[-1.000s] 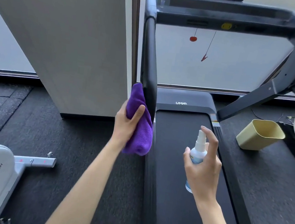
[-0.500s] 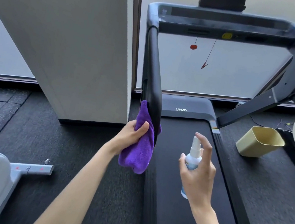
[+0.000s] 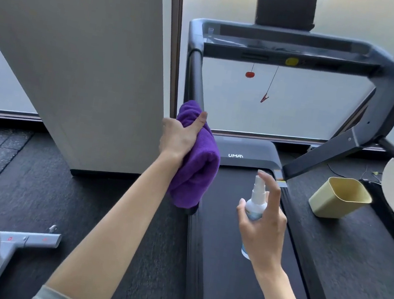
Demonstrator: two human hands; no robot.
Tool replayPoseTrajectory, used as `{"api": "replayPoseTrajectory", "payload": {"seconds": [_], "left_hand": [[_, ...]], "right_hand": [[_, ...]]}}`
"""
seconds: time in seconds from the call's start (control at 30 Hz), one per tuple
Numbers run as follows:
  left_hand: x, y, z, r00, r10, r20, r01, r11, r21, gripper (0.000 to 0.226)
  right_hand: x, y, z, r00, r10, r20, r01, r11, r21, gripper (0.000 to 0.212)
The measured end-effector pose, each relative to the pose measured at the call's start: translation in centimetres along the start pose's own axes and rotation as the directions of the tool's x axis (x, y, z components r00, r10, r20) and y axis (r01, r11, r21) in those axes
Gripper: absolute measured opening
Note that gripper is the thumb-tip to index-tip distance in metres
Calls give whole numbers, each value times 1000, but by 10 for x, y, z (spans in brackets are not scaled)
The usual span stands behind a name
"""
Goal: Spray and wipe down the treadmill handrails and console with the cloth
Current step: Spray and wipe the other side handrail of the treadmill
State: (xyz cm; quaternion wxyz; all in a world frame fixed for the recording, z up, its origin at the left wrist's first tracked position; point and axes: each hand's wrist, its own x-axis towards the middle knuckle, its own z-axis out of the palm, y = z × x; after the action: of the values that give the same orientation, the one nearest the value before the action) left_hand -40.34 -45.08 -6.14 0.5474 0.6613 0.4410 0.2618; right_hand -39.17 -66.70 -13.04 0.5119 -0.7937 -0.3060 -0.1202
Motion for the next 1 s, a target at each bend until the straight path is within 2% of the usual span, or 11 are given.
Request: {"api": "replayPoseTrajectory", "payload": {"seconds": [0.17, 0.37, 0.6, 0.7, 0.83, 0.93, 1.0], "left_hand": [[29, 13, 3, 990, -60, 129, 57, 998, 25, 85], [41, 15, 4, 988, -1, 156, -17, 994, 109, 82], [41, 12, 3, 989, -7, 145, -12, 991, 130, 84], [43, 8, 2, 987, -30, 160, 15, 995, 96, 79], [45, 2, -2, 982, -73, 176, 66, 997, 47, 62], [42, 1, -4, 981, -80, 177, 78, 997, 19, 45], [34, 7, -6, 980, -130, 151, 127, 991, 31, 44]], "right_hand": [[40, -8, 8, 998, -48, -45, 47, 999, -8, 63], [79, -14, 28, 998, -54, -30, 54, 999, -6, 67], [103, -12, 40, 994, -104, 45, 104, 994, 18, 66], [114, -3, 45, 994, -83, 74, 80, 996, 49, 67], [139, 13, 53, 979, -159, 130, 142, 982, 128, 67], [165, 19, 54, 955, -209, 212, 163, 963, 214, 68], [188, 19, 45, 927, -237, 291, 163, 953, 257, 69]]}}
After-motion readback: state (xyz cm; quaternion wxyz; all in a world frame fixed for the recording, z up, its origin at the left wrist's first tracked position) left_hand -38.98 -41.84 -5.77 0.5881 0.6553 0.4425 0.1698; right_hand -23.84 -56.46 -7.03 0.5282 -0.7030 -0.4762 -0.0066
